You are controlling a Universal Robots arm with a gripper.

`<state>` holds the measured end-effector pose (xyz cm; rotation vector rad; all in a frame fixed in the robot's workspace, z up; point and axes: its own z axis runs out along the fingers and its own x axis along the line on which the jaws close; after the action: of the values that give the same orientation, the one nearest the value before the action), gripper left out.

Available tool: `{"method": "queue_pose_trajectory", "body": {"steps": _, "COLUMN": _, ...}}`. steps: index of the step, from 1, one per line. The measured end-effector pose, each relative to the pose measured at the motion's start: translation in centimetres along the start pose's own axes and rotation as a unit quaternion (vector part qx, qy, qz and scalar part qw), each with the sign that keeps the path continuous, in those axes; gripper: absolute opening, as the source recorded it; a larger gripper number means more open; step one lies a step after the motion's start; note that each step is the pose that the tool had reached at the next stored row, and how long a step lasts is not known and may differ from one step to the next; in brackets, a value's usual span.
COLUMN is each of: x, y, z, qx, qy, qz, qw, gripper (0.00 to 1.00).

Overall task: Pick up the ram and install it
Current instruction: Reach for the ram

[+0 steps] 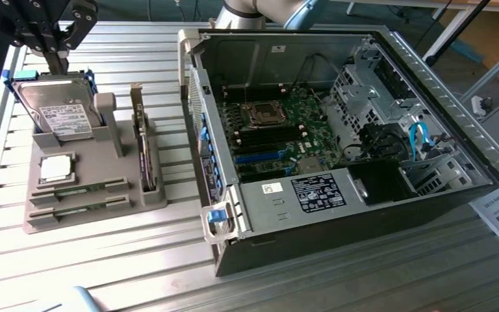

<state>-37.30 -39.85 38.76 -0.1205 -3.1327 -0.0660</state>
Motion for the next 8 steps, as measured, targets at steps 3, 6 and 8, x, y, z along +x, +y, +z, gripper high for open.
{"method": "queue_pose_trajectory", "body": {"steps": 3, "x": 0.0, "y": -0.45, "z": -0.01, "qx": 0.0, "qy": 0.0, "qz": 0.0, "qw": 1.0, "gripper": 0.11}}
{"method": "queue_pose_trajectory", "body": {"steps": 6, "x": -0.1, "y": -1.35, "z": -0.05, "qx": -0.0001, "qy": 0.0, "qz": 0.0, "qw": 1.0, "gripper": 0.11}}
{"method": "queue_pose_trajectory", "body": {"steps": 8, "x": -0.1, "y": -1.77, "z": -0.07, "qx": -0.0001, "qy": 0.0, "qz": 0.0, "qw": 1.0, "gripper": 0.11}}
